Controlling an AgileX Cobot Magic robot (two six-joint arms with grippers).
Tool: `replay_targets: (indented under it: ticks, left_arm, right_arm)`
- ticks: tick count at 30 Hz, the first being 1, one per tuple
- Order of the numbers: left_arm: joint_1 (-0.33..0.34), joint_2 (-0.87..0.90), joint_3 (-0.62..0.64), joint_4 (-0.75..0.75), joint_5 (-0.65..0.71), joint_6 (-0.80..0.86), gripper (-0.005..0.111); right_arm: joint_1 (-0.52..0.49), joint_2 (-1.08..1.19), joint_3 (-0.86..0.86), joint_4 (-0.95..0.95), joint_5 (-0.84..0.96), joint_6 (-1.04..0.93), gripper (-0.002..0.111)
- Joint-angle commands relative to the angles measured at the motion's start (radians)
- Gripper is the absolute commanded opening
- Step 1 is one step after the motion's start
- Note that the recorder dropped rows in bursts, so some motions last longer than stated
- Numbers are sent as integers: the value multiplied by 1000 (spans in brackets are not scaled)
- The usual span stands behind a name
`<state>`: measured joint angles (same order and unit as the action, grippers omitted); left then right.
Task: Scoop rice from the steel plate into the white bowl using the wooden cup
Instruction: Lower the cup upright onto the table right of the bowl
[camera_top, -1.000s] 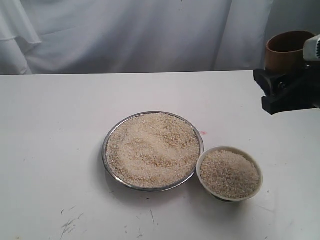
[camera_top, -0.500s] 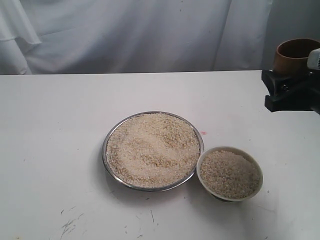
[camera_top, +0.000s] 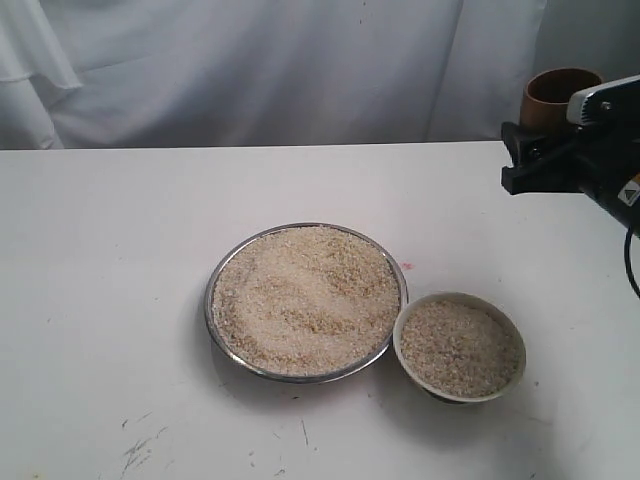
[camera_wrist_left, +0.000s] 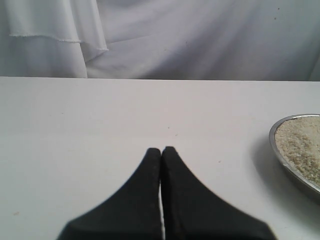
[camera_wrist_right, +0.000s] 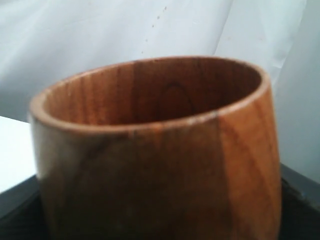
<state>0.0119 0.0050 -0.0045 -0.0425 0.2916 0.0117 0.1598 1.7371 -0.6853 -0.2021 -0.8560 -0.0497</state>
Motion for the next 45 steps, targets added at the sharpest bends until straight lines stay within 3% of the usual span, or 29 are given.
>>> replay_targets:
  ticks: [1,7,18,30,42,45]
  left_arm:
    - [-2,-5,5,-1,-6,-3,0]
    - [-2,-5,5,-1,-6,-3,0]
    - [-2,-5,5,-1,-6,-3,0]
    - [-2,-5,5,-1,-6,-3,0]
    - [-2,-5,5,-1,-6,-3,0]
    - [-2,-5,5,-1,-6,-3,0]
  right_arm:
    - [-68,106,-65,-32,-40,15,0]
    - [-132,238,-121,-230,-100,64,0]
    - [-142,434,-210,-456,-170,133,0]
    - [-142,562,-232,-540,-274,192,0]
    - [-142,615,-268,-491,-273,266,0]
    - [-142,615,-268,-453,-273,408,8]
